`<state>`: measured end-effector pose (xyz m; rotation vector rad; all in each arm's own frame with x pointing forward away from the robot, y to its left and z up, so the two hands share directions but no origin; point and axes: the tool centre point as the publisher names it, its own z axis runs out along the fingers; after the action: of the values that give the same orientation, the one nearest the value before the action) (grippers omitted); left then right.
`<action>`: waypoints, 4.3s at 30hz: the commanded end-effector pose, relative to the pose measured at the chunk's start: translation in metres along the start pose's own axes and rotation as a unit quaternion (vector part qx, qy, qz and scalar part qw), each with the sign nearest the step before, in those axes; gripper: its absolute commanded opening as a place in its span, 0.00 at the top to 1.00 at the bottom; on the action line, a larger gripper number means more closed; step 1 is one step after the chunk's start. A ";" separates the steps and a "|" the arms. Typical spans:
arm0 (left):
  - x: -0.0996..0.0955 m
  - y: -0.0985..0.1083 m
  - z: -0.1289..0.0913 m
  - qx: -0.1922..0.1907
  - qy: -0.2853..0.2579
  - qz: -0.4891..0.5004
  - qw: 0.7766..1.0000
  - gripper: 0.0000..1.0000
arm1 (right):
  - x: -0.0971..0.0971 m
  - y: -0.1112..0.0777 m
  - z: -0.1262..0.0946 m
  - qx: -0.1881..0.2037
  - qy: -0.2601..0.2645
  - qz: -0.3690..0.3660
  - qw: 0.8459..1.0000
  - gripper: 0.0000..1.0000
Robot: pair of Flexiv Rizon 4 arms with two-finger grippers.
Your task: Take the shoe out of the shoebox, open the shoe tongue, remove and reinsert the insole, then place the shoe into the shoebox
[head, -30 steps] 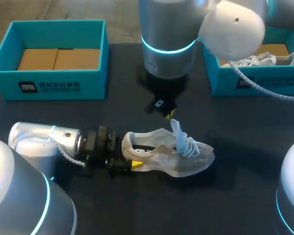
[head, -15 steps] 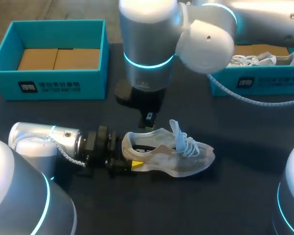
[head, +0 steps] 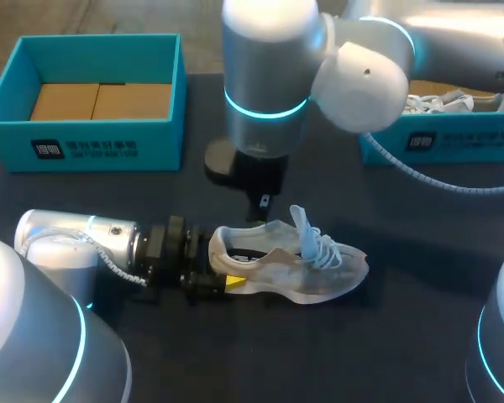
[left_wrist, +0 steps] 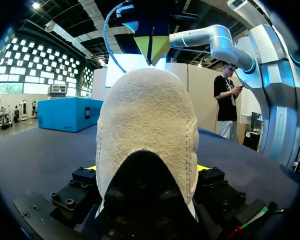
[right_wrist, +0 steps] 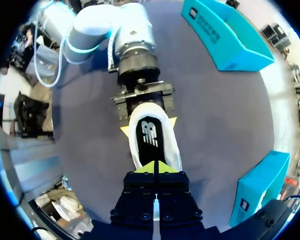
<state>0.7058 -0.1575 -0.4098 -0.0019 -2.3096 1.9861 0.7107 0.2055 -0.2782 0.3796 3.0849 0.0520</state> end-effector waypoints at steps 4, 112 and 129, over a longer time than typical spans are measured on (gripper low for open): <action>0.000 -0.001 -0.001 0.000 0.000 -0.001 1.000 1.00 | 0.007 0.009 0.032 -0.010 0.008 -0.018 1.000 1.00; 0.000 -0.001 -0.001 0.000 0.000 -0.001 1.000 1.00 | 0.034 -0.042 0.168 0.038 0.120 0.028 0.992 0.75; 0.000 -0.001 -0.001 0.000 0.000 -0.001 1.000 1.00 | 0.027 -0.041 0.131 -0.087 0.042 0.008 0.995 1.00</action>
<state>0.7041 -0.1533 -0.4122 -0.0055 -2.3087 1.9846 0.6932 0.1768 -0.4093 0.4161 3.1878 0.2077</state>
